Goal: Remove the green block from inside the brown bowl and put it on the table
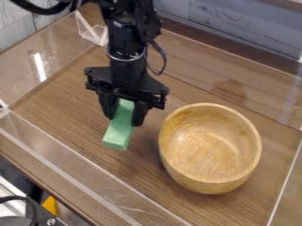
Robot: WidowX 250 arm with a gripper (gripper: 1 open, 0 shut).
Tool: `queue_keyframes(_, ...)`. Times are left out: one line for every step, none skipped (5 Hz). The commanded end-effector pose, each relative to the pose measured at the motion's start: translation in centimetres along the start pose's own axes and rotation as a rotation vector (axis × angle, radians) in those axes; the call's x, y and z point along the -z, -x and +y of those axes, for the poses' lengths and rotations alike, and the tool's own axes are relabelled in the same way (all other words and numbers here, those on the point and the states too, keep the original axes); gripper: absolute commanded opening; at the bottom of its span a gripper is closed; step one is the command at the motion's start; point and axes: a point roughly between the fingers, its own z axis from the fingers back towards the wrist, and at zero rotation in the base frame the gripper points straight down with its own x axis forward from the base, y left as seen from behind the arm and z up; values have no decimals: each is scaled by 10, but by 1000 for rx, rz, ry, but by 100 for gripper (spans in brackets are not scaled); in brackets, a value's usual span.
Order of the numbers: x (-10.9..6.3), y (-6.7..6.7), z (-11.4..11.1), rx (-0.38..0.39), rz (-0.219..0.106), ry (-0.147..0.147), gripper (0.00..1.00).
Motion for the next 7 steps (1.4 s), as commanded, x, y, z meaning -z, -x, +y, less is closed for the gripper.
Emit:
queue_keyframes(-1,-14,5,29,-37,12,0)
queue_keyframes(6,-23,8,57,-45,15,0)
queue_keyframes(8,-26,5,93,-49,19,0)
queue_keyframes(10,-29,2,126,-53,24,0)
queue_keyframes(4,-28,-4,98,-52,22,0)
queue_keyframes(-1,-27,-7,70,-48,21,0)
queue_keyframes(-4,-27,-9,22,-46,18,100)
